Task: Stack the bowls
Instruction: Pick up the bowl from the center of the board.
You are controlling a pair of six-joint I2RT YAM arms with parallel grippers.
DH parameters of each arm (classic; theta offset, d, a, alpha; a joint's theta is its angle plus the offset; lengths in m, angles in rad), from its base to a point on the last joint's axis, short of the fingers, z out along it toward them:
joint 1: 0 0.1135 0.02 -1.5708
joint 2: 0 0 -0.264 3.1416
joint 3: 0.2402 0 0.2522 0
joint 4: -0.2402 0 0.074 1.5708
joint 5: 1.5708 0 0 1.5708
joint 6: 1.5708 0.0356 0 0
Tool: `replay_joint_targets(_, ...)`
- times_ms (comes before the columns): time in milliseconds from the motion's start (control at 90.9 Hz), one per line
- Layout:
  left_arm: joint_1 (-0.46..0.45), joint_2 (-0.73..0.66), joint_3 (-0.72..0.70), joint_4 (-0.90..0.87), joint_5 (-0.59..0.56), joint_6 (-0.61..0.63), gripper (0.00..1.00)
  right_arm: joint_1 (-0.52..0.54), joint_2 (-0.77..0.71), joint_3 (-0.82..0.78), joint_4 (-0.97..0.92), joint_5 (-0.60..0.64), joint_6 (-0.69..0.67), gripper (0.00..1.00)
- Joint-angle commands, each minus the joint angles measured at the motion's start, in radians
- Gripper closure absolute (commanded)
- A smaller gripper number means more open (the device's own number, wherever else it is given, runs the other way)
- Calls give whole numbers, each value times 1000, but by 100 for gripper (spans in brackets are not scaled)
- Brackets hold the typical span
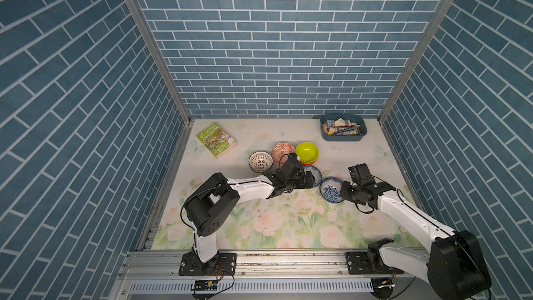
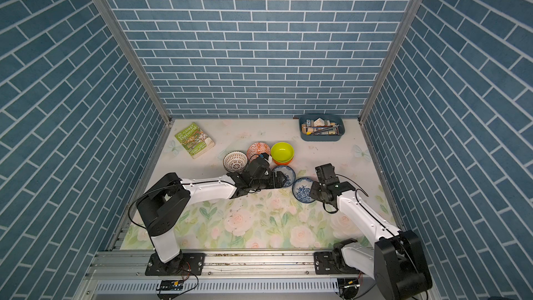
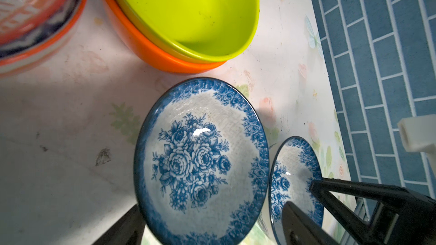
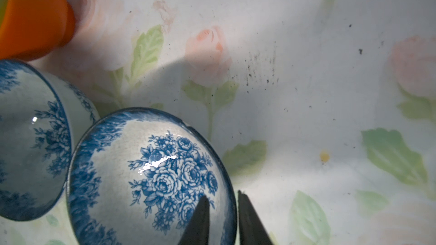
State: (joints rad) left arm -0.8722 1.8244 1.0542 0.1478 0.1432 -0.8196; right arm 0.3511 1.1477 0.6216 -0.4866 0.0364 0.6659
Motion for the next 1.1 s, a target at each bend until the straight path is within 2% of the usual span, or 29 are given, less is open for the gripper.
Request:
replay_joint_targets(0, -12, 20, 2, 27, 16, 5, 7, -8, -2, -8, -3, 12, 14, 85)
replay_joint_targets(220, -14, 35, 13, 24, 19, 5, 7, -16, -14, -8, -13, 25, 11, 100)
replay_joint_targets(418, -16, 32, 13, 19, 16, 8, 7, -22, -25, -1, -27, 29, 8, 100)
replay_joint_targets(638, -17, 24, 11, 19, 16, 9, 0, -30, -83, 40, -78, 39, 2, 100)
replay_joint_targets(1089, -17, -30, 7, 14, 10, 5, 0, -32, -181, 145, -174, 20, -24, 100)
